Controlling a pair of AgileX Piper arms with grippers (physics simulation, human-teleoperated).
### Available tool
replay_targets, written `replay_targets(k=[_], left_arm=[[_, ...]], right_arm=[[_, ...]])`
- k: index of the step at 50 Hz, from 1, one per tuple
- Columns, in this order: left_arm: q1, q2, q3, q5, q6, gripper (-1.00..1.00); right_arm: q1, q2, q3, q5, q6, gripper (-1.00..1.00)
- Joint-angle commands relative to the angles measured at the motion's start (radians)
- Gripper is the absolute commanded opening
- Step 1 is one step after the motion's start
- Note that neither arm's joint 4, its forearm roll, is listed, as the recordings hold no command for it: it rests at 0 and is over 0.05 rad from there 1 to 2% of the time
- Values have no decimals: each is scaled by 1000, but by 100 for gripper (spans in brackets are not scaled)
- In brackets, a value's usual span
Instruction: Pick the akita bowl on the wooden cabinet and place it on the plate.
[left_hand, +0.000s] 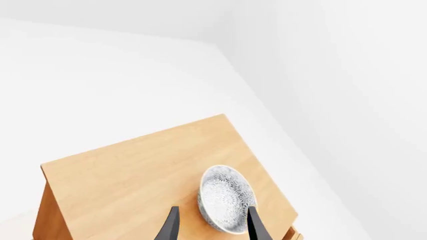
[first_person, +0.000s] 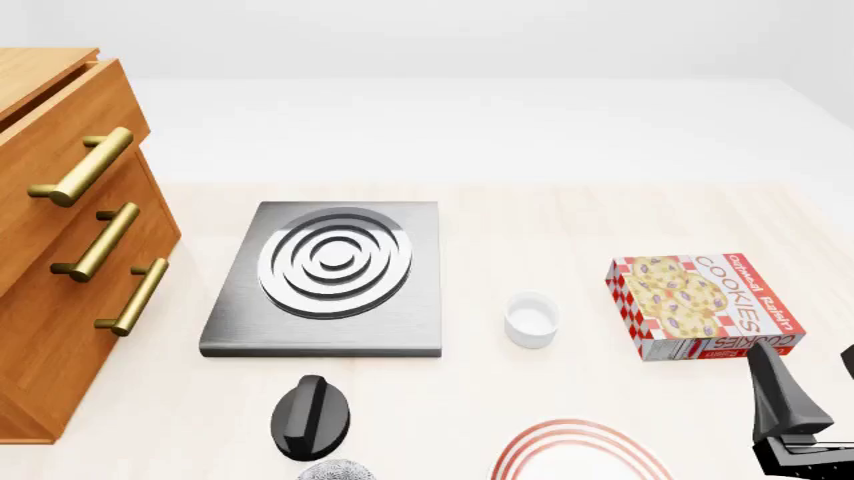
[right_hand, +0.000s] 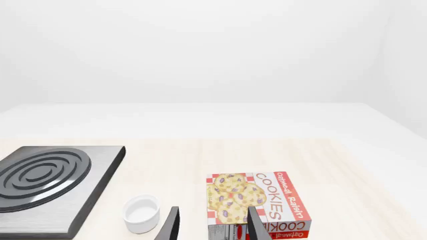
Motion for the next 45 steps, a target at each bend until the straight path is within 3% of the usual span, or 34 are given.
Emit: replay_targets(k=[1, 22, 45], left_arm=[[3, 28, 7, -19, -2, 100], [-25, 56, 3, -36, 9, 100], [-29, 82, 57, -94, 6, 100]], right_arm=[[0, -1, 0, 0, 0, 100], [0, 0, 0, 0, 0, 100], [0, 0, 0, 0, 0, 100]])
